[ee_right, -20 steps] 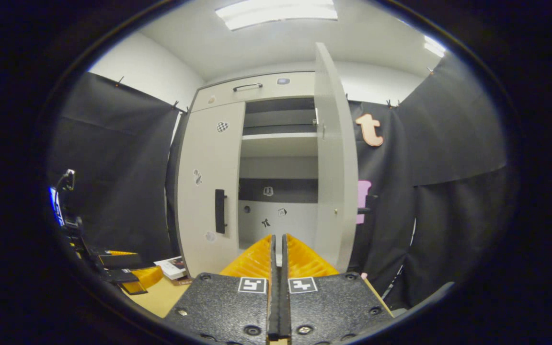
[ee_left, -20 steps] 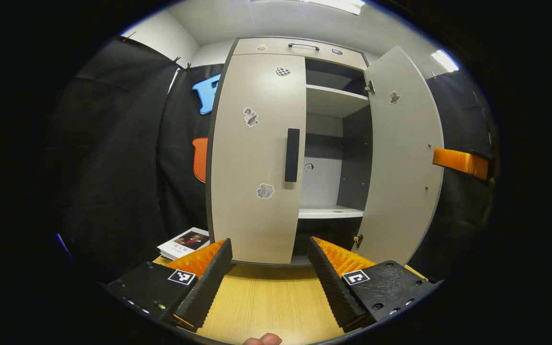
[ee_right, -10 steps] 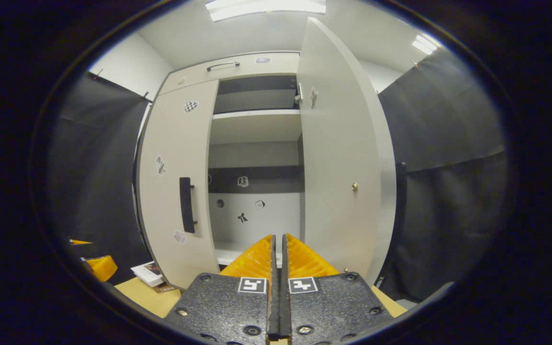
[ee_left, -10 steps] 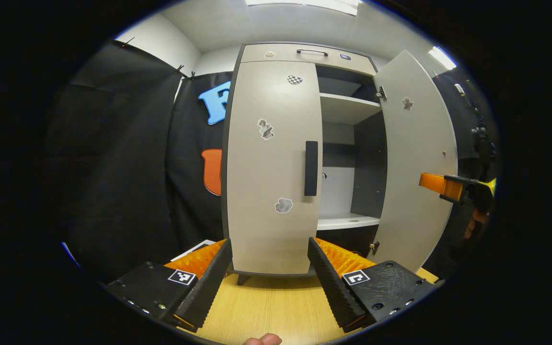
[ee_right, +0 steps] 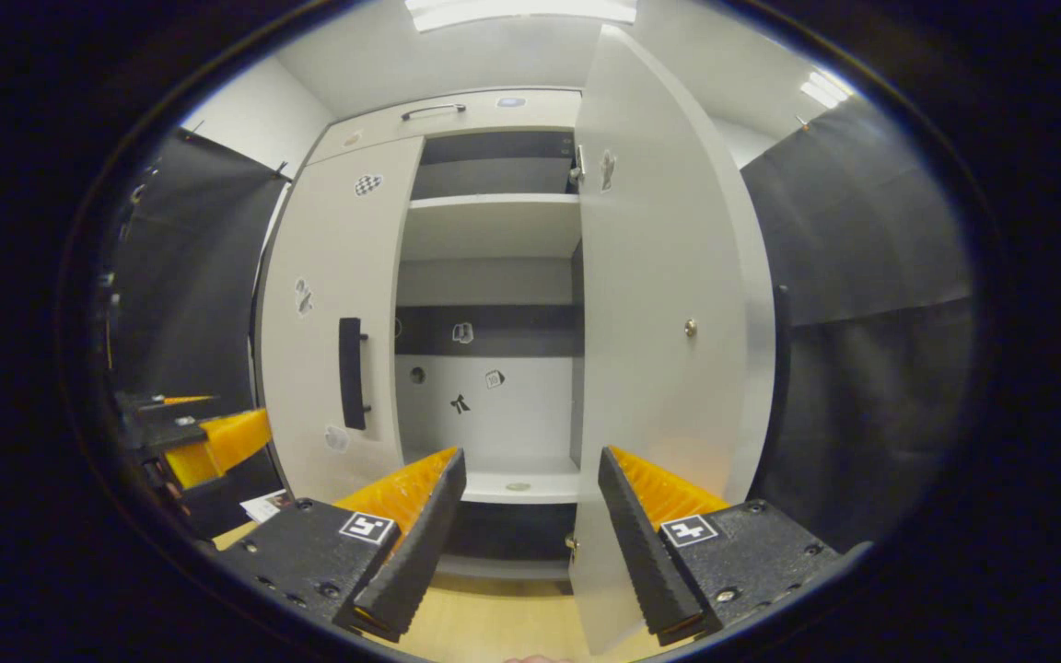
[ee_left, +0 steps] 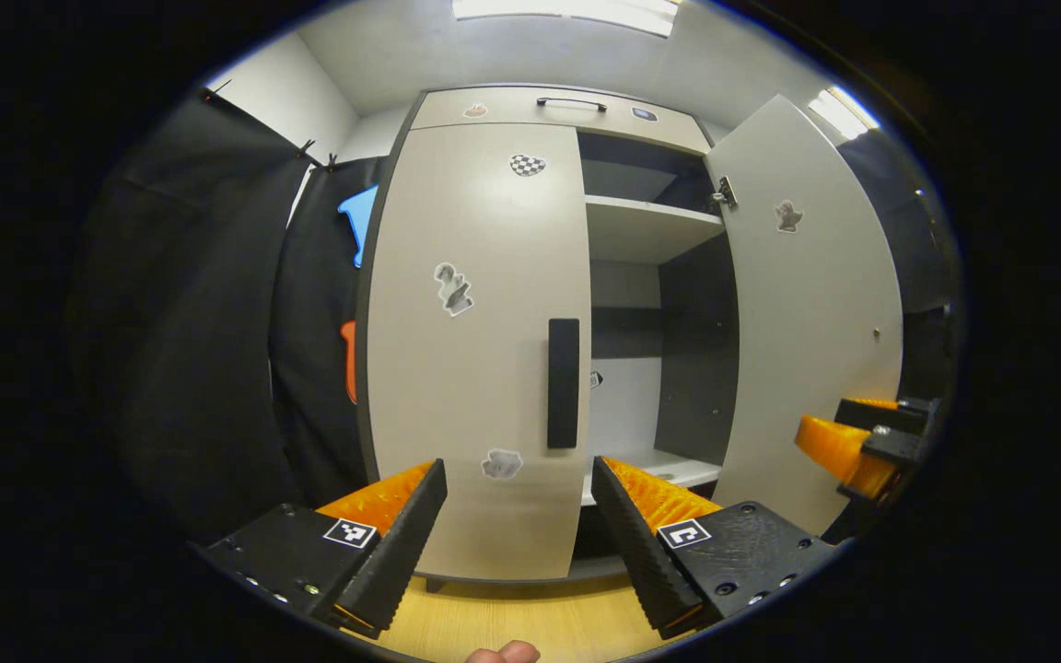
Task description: Open the right door of the double-door shoe cabinet with the right hand, and open the left door with the left hand.
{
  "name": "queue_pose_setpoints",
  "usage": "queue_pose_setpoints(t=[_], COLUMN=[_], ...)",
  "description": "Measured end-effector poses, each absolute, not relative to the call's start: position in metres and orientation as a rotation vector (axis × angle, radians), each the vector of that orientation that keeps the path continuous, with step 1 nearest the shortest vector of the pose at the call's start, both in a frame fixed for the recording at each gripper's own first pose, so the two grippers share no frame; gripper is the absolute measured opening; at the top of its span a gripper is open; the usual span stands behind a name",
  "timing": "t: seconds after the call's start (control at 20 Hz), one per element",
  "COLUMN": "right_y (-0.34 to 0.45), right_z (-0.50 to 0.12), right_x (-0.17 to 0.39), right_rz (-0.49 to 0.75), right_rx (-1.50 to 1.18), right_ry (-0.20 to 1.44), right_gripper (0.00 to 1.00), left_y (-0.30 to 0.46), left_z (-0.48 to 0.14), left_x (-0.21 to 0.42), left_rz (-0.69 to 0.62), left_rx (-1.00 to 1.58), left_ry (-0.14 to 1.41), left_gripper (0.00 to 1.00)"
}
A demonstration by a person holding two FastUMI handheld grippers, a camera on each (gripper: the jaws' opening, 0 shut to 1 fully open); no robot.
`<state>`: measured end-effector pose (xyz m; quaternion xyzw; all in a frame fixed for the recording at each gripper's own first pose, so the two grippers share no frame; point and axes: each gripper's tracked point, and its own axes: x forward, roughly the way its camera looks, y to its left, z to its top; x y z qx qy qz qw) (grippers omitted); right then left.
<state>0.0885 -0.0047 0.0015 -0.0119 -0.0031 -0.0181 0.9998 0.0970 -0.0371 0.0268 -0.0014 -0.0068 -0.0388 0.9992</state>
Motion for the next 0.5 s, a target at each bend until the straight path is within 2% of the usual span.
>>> queue_pose_setpoints(t=[0.3,0.5], right_y=[-0.005,-0.005], right_z=[-0.006,-0.008], right_x=[0.081,0.080], right_rz=[-0.022,-0.004], right_rx=[-0.014,0.020], right_ry=[0.006,0.014], right_gripper=[0.90,0.90], left_y=[-0.062,-0.070], left_z=[0.041,0.033], left_x=[0.182,0.212], left_rz=[-0.083,-0.065], left_rx=[0.028,0.045], left_ry=[-0.036,-0.004], left_gripper=[0.95,0.95])
